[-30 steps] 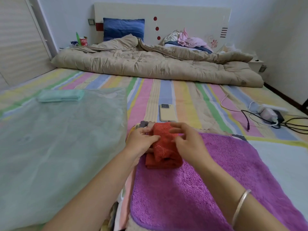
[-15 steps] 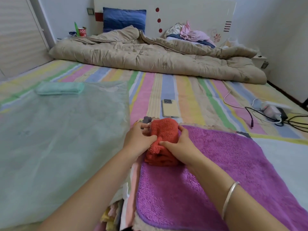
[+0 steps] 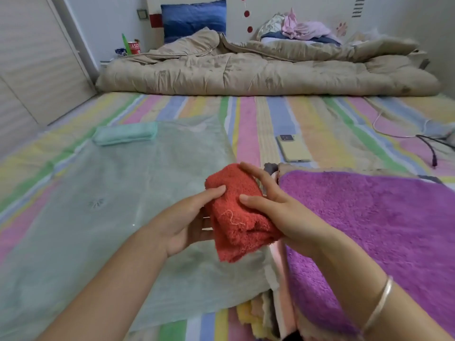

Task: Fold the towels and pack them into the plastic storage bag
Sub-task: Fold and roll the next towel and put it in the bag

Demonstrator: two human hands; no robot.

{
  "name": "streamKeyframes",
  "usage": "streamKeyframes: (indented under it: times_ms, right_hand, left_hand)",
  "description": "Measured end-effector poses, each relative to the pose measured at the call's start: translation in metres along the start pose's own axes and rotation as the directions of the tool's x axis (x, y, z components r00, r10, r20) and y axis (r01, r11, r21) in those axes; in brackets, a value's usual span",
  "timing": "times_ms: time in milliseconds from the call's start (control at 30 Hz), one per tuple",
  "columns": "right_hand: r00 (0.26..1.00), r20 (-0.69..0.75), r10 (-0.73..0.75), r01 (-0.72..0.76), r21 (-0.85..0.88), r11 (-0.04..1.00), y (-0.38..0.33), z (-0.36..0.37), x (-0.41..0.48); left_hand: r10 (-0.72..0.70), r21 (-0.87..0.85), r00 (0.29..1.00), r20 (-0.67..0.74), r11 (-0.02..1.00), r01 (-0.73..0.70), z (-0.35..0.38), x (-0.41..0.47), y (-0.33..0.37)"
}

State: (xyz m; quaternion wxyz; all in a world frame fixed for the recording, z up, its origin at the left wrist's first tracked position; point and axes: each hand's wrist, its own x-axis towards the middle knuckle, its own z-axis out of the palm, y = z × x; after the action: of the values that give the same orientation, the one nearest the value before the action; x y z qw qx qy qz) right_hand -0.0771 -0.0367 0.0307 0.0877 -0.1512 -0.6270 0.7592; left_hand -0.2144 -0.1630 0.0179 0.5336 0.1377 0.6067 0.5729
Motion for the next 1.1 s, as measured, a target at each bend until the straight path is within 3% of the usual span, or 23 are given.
streamKeyframes:
  times_ms: [100,200,300,400,467,600,700,767,833,933,1000,1033,1100]
  right_hand:
    - [0.997,0.070,0.012,-0.001,-0.166,0.986,0.028,0.031,0.007]
    - [0.997,-0.002,-0.081,0.072,-0.436,0.897,0.053,0.061,0.017]
    - [0.977,-0.046,-0.206,0.096,-0.772,0.628,0.076,0.085,0.030]
    - [0.980,-0.057,-0.193,0.023,-0.922,0.387,0.086,0.103,0.036]
    - [0.988,-0.058,-0.142,-0.014,-0.956,0.295,0.088,0.111,0.037]
    - [0.989,-0.135,-0.061,-0.117,-0.964,0.238,0.079,0.124,0.036]
    - [0.988,-0.154,0.002,-0.153,-0.978,0.144,0.075,0.133,0.031]
    - [0.987,-0.159,-0.028,-0.155,-0.982,0.107,0.079,0.137,0.028]
    - [0.980,-0.180,-0.087,-0.166,-0.975,0.144,0.083,0.138,0.027]
    - [0.974,-0.192,-0.118,-0.177,-0.977,0.121,0.084,0.140,0.021]
    - [0.976,-0.179,-0.128,-0.179,-0.984,0.008,0.085,0.139,0.017]
    - [0.976,-0.165,-0.139,-0.172,-0.984,-0.038,0.086,0.138,0.016]
    - [0.980,-0.132,-0.148,-0.145,-0.986,-0.084,0.089,0.137,0.013]
  left_hand:
    - [0.048,0.169,0.983,-0.178,0.986,-0.017,-0.035,-0.020,-0.013]
    - [0.124,0.294,0.945,-0.302,0.955,-0.031,-0.063,-0.033,-0.024]
    - [0.148,0.320,0.913,-0.380,0.947,-0.020,-0.078,-0.039,-0.035]
    - [0.092,0.215,0.919,-0.384,0.977,-0.008,-0.085,-0.041,-0.044]
    - [0.069,0.198,0.915,-0.396,0.980,0.012,-0.090,-0.040,-0.048]
    - [0.055,0.214,0.927,-0.370,0.977,0.027,-0.094,-0.042,-0.048]
    - [0.009,0.093,0.961,-0.277,0.995,0.017,-0.095,-0.048,-0.041]
    - [0.008,0.001,0.979,-0.205,1.000,-0.009,-0.099,-0.055,-0.037]
    - [0.036,-0.006,0.985,-0.170,0.999,-0.038,-0.104,-0.063,-0.035]
    - [0.123,0.141,0.967,-0.225,0.986,-0.093,-0.111,-0.073,-0.047]
    - [0.290,0.443,0.914,-0.284,0.885,-0.143,-0.119,-0.081,-0.064]
    - [0.407,0.638,0.882,-0.237,0.750,-0.175,-0.123,-0.086,-0.073]
    - [0.527,0.913,0.850,-0.001,0.347,-0.214,-0.131,-0.099,-0.086]
